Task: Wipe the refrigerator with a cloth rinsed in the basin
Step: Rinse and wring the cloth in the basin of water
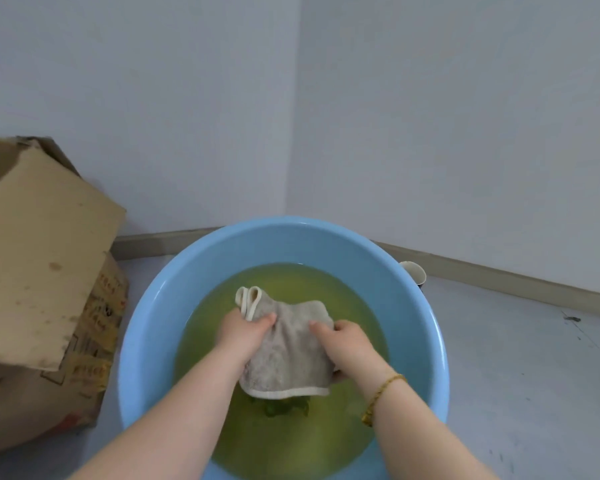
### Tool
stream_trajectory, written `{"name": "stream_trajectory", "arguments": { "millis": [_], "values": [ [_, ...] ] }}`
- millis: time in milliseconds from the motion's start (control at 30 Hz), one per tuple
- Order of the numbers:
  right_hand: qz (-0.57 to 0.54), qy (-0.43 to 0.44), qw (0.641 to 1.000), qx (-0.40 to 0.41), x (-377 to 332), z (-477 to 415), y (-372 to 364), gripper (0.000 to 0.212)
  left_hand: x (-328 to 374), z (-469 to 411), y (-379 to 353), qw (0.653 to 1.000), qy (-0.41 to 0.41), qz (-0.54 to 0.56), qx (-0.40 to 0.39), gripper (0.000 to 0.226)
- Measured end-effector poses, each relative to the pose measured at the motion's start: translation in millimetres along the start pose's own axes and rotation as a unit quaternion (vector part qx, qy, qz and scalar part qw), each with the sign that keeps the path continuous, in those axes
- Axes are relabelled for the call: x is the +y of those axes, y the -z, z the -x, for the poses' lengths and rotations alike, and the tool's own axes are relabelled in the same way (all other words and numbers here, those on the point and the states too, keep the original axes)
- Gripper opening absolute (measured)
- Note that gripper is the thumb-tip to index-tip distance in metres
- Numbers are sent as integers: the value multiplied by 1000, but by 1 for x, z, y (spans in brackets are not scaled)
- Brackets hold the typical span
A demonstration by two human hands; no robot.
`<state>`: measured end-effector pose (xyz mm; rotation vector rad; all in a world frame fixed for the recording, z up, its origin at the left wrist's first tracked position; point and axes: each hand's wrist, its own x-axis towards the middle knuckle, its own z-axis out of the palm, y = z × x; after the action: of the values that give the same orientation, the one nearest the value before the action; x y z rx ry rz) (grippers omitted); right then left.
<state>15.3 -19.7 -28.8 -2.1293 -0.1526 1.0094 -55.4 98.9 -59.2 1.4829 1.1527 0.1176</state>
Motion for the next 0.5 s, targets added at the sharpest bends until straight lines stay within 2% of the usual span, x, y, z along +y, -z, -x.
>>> {"name": "stream_trajectory", "arguments": {
  "millis": [33,100,200,300,433,500],
  "values": [
    [73,8,997,18,3,-5,-8,32,-8,-5,0,998,-9,-69,2,24],
    [207,27,977,44,8,-12,-20,25,-20,-10,-1,984,-25,-178,8,23],
    [329,47,941,63,13,-18,-31,19,-31,-13,-2,959,-31,-281,29,23],
    [378,49,921,77,20,-27,-42,9,-37,-14,-5,948,-35,-314,37,21],
    [392,44,915,90,28,-35,-47,27,-41,-15,-6,942,-22,-334,14,18],
    [371,39,925,75,29,-35,-45,27,-42,-16,-6,958,-6,-288,-3,13]
  ]
}}
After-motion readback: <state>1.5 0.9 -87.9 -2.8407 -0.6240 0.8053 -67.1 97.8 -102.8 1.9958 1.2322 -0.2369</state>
